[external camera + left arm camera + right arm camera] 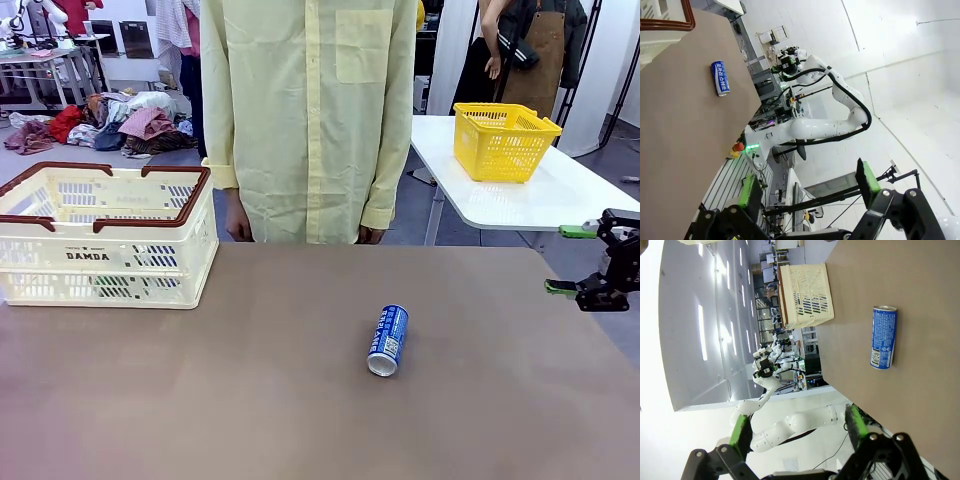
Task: Place the drinks into the Shopping basket.
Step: Pick up one drink and place it into the Shopping basket.
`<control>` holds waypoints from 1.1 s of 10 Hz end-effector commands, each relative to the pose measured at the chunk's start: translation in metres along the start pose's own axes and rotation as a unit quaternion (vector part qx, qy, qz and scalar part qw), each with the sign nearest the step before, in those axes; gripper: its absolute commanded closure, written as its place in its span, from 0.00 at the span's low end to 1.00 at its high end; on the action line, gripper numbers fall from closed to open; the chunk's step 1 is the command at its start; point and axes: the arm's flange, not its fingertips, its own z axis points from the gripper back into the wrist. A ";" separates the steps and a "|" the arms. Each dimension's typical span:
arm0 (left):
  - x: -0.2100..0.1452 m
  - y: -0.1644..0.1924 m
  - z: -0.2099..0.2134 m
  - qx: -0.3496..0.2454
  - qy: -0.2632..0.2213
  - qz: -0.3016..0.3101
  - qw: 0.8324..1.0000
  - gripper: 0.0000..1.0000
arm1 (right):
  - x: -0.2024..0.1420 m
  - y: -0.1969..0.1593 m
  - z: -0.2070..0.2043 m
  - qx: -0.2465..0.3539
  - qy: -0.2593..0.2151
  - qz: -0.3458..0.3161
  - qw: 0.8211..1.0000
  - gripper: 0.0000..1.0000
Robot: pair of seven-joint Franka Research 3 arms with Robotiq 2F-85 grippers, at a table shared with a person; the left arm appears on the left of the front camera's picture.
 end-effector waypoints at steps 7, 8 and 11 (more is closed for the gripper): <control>0.025 -0.071 -0.097 0.055 0.024 0.055 0.997 0.00 | 0.001 0.004 -0.001 0.005 -0.006 -0.003 1.000 0.00; 0.036 -0.089 -0.156 0.111 0.046 0.098 0.988 0.00 | 0.001 0.004 -0.001 0.005 -0.006 -0.003 1.000 0.00; 0.029 -0.095 -0.300 0.162 0.065 0.131 0.976 0.00 | 0.001 0.004 -0.001 0.005 -0.006 -0.003 1.000 0.00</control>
